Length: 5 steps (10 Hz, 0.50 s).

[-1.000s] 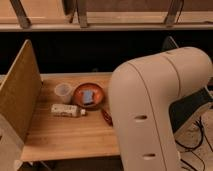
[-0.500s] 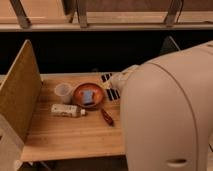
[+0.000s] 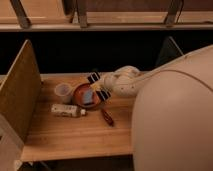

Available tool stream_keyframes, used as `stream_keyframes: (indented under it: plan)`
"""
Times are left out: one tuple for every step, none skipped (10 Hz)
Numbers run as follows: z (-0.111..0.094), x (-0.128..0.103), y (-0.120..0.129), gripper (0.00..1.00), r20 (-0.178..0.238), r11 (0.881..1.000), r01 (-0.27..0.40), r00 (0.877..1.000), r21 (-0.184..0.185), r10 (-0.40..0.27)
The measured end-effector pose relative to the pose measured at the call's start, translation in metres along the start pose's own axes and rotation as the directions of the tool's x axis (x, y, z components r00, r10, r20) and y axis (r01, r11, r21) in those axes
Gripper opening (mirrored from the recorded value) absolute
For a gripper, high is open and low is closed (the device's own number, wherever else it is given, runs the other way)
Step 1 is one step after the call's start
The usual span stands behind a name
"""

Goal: Place the eraser in the ceramic cup

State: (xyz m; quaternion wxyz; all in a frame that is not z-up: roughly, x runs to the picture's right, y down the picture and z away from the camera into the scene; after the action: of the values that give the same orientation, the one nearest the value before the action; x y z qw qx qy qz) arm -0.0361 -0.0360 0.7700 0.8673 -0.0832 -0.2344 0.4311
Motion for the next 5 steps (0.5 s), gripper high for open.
stream_keyframes:
  plan:
    - [0.000,0.001,0.000,0.00,-0.002,1.000,0.001,1.000,0.000,-0.001]
    - [0.000,0.002,-0.003,0.00,-0.005,1.000,0.009,1.000,0.005,-0.009]
    - [-0.001,-0.001,-0.014,0.00,0.007,0.999,0.025,1.000,0.021,-0.025]
    - [0.002,-0.012,-0.021,0.00,0.036,0.998,0.055,0.998,0.026,-0.056]
    - [0.012,-0.036,-0.019,0.00,0.089,0.995,0.103,0.991,0.015,-0.104]
